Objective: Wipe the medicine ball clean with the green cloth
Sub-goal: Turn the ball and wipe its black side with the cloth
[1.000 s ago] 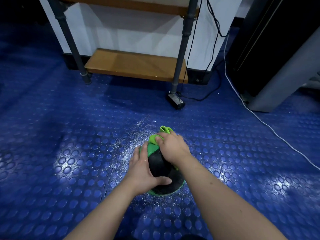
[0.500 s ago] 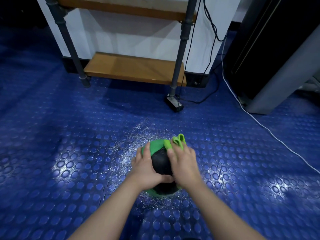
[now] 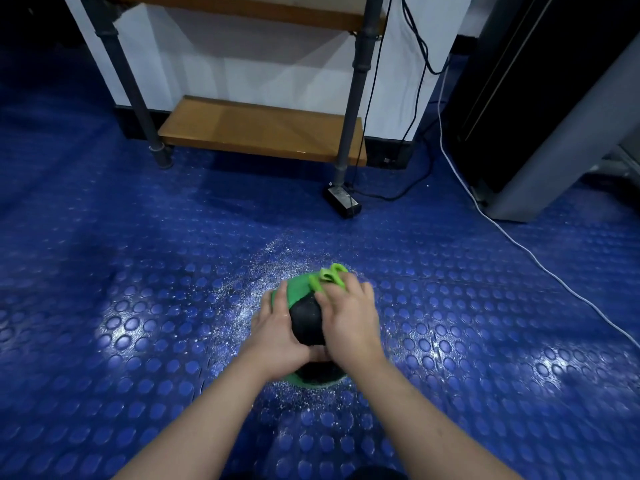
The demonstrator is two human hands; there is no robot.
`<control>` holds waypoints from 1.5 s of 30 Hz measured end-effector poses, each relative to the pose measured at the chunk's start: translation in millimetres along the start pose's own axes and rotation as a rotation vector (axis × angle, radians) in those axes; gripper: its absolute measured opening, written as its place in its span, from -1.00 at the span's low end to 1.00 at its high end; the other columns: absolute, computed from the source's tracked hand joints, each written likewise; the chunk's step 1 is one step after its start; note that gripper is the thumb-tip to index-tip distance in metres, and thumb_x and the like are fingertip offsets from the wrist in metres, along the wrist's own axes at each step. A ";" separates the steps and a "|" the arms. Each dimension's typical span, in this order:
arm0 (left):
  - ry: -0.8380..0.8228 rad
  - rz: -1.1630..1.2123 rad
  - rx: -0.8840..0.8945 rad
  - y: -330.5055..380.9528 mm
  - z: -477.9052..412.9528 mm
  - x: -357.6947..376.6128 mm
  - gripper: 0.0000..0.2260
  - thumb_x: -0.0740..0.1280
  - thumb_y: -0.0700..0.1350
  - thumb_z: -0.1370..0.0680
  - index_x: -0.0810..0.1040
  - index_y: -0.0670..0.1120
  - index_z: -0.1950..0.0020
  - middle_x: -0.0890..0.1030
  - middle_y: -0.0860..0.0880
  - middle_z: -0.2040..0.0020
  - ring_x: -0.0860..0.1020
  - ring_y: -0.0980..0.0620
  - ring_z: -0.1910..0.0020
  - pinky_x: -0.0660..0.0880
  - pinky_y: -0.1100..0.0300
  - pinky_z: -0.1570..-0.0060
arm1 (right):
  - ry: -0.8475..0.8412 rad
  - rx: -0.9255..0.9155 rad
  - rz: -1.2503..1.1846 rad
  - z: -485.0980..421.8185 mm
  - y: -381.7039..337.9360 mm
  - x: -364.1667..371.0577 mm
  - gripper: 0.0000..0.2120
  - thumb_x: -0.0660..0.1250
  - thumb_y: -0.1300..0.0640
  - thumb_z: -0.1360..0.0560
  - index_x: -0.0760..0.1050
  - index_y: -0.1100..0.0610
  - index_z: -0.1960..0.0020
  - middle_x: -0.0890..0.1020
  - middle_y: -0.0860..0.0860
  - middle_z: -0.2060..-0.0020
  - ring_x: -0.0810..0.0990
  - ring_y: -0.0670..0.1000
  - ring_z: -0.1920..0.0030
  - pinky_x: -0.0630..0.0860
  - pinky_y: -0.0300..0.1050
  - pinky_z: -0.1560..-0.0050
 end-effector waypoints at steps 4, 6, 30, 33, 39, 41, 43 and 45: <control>0.007 0.034 0.018 -4.3 6.3 -1.8 0.38 0.40 0.46 0.09 -0.22 0.09 -0.57 -0.11 0.02 -0.58 0.01 -0.06 -0.56 0.13 -0.03 -0.51 | -0.042 -0.179 0.063 0.7 -10.9 -0.4 -0.62 0.05 -0.10 -0.57 0.59 -0.05 -0.14 0.48 -0.06 -0.28 0.39 0.09 -0.07 0.42 -0.05 -0.13; 0.016 0.051 0.034 -3.4 9.5 -2.1 0.37 0.40 0.47 0.07 -0.22 0.11 -0.57 -0.13 0.03 -0.58 -0.01 -0.05 -0.57 0.10 -0.02 -0.52 | -0.088 -0.084 0.047 -17.9 9.8 3.6 -0.60 0.03 -0.14 -0.58 0.56 -0.06 -0.20 0.49 -0.05 -0.22 0.38 0.09 -0.08 0.36 -0.06 -0.10; -0.031 0.307 -0.093 -23.1 -10.5 -19.6 0.23 0.55 0.31 -0.07 -0.04 0.07 -0.59 0.11 0.05 -0.52 0.18 0.05 -0.47 0.15 0.15 -0.39 | 0.020 -0.108 -0.157 31.8 7.0 7.3 -0.64 0.11 0.06 -0.57 0.48 0.01 -0.32 0.46 0.06 -0.29 0.38 0.08 -0.09 0.39 -0.11 -0.16; 0.001 0.357 -0.128 -26.0 -14.2 -20.4 0.17 0.57 0.32 -0.11 0.04 0.07 -0.56 0.19 0.00 -0.48 0.26 -0.03 -0.43 0.21 0.06 -0.43 | 0.044 -0.070 -0.125 6.2 22.1 6.2 -0.66 0.19 0.15 -0.59 0.46 0.03 -0.35 0.47 0.09 -0.28 0.39 0.11 -0.11 0.39 -0.09 -0.18; 0.024 0.221 -0.216 -30.5 -10.5 -25.4 0.19 0.33 0.56 -0.03 0.05 0.07 -0.54 0.25 -0.08 -0.43 0.30 -0.11 -0.42 0.28 -0.05 -0.41 | 0.026 0.178 -0.142 -29.6 37.7 14.0 -0.69 0.14 0.07 -0.62 0.48 0.02 -0.32 0.47 0.08 -0.21 0.37 0.12 -0.15 0.28 -0.13 -0.12; -0.008 0.100 -0.226 -36.1 -5.7 -33.8 0.21 0.18 0.66 -0.02 0.08 0.05 -0.53 0.26 -0.08 -0.44 0.29 -0.12 -0.44 0.28 -0.08 -0.42 | -0.018 0.086 -0.171 -30.5 30.0 15.6 -0.67 0.17 0.07 -0.61 0.46 0.00 -0.35 0.46 0.04 -0.25 0.36 0.08 -0.21 0.26 -0.17 -0.19; 0.021 0.051 -0.142 -31.4 -3.1 -43.2 0.21 0.04 0.71 -0.05 0.01 0.07 -0.57 0.10 -0.04 -0.57 0.12 -0.10 -0.54 0.15 -0.12 -0.49 | -0.044 0.016 -0.201 -30.8 22.1 15.1 -0.67 0.21 0.09 -0.60 0.45 0.00 -0.35 0.47 0.03 -0.26 0.37 0.07 -0.23 0.23 -0.24 -0.19; 0.028 -0.062 0.088 -6.8 3.4 -39.4 0.09 0.03 0.67 -0.17 -0.20 0.20 -0.57 -0.24 0.15 -0.59 -0.22 -0.02 -0.57 -0.07 -0.12 -0.53 | -0.053 -0.084 -0.206 -33.2 8.0 14.4 -0.67 0.23 0.11 -0.58 0.46 0.02 -0.34 0.50 0.05 -0.24 0.40 0.11 -0.21 0.22 -0.25 -0.17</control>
Point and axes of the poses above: each hand's wrist, its own z-axis away from the middle knuckle, its own x-axis out of the palm, y = z × x, the point moved 10 cm from there along -z, towards the middle knuckle
